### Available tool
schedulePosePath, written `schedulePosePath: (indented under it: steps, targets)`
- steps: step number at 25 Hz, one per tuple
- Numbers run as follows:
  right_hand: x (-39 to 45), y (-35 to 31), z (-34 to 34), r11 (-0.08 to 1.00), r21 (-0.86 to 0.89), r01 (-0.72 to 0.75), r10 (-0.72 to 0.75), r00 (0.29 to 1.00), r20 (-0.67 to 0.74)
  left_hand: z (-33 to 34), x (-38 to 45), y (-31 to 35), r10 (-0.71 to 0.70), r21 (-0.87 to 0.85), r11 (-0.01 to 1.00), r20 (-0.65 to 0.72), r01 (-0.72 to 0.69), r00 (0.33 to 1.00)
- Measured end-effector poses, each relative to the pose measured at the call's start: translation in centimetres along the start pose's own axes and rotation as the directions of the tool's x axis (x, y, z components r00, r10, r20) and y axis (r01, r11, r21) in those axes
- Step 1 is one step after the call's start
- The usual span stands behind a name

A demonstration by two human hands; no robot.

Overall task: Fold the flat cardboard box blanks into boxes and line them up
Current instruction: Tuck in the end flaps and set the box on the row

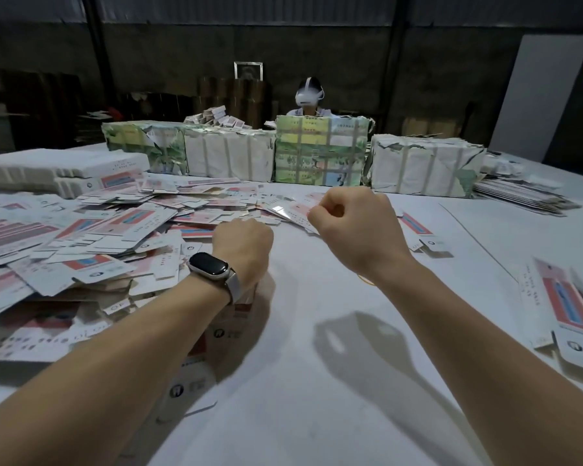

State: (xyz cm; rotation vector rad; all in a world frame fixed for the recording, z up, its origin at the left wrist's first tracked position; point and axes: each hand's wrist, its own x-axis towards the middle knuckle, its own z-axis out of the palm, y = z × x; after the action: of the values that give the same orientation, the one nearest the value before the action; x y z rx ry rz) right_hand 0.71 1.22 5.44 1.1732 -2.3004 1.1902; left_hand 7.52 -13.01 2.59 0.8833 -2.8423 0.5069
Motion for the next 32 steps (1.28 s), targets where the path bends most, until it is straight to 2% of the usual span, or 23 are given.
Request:
schedulePosePath:
  steps: [2,5,7,8,10,11,13,15,16,17,19,21,24,26,29,32]
  targets:
    - [0.2,0.1,-0.1,1.000,-0.005,0.004,-0.004,1.000,-0.019,-1.4,-0.5,1.4,0.048,-0.061,0.997,-0.105,-0.054,0.993]
    - [0.5,0.5,-1.0,0.999,0.053,0.011,-0.002,0.988,-0.157,-4.4,-1.0,2.8,0.050,-0.245,0.961,-0.316,-0.132,0.947]
    - [0.5,0.6,-1.9,0.990,0.127,0.066,-0.028,0.959,-0.281,-6.0,-1.2,3.1,0.023,-0.402,0.878,-0.503,-0.258,0.864]
    - [0.5,0.7,-2.4,0.983,0.150,0.105,-0.050,0.942,-0.333,-6.7,-1.3,3.0,-0.009,-0.495,0.796,-0.586,-0.349,0.810]
    - [0.4,0.7,-3.1,0.973,0.173,0.154,-0.077,0.920,-0.385,-7.6,-1.5,2.7,-0.126,-0.654,0.561,-0.673,-0.507,0.729]
    - [0.3,0.8,-3.3,0.970,0.187,0.152,-0.070,0.920,-0.387,-7.7,-1.5,2.5,-0.189,-0.720,0.441,-0.658,-0.536,0.729]
    - [0.3,0.9,-3.6,0.971,0.213,0.107,-0.023,0.931,-0.365,-7.4,-1.4,2.6,-0.261,-0.848,0.153,-0.529,-0.507,0.807]
    - [0.3,1.0,-3.6,0.969,0.243,0.053,0.028,0.947,-0.320,-6.6,-1.7,2.8,-0.206,-0.893,-0.203,-0.362,-0.402,0.909]
    - [0.3,0.9,-3.5,0.962,0.271,0.032,0.051,0.955,-0.294,-6.2,-1.8,3.0,-0.154,-0.881,-0.336,-0.296,-0.332,0.943]
    - [0.2,0.9,-3.5,0.946,0.323,0.017,0.074,0.961,-0.267,-5.9,-1.9,3.2,-0.110,-0.870,-0.415,-0.241,-0.265,0.964]
    - [0.0,0.6,-3.4,0.867,0.498,0.004,0.119,0.969,-0.216,-5.4,-2.0,3.7,-0.044,-0.871,-0.460,-0.171,-0.172,0.984]
    - [-0.3,0.3,-3.1,0.765,0.642,0.039,0.125,0.970,-0.207,-5.2,-2.2,4.4,0.050,-0.891,-0.433,-0.175,-0.137,0.983]
    - [-0.5,0.0,-2.7,0.687,0.717,0.114,0.061,0.975,-0.213,-5.5,-2.8,5.2,0.277,-0.923,-0.363,-0.235,-0.125,0.932]
    - [-0.4,-0.1,-2.6,0.676,0.732,0.085,0.062,0.983,-0.172,-5.6,-3.1,5.3,0.411,-0.929,-0.364,-0.228,-0.070,0.883]
    - [-0.2,0.2,-2.7,0.726,0.685,0.059,0.086,0.981,-0.176,-5.9,-3.2,4.8,0.469,-0.887,-0.462,-0.230,0.014,0.853]
    - [0.0,0.6,-3.4,0.916,0.373,0.147,-0.024,0.949,-0.315,-6.1,-3.2,3.9,0.426,-0.832,-0.555,-0.276,0.008,0.862]
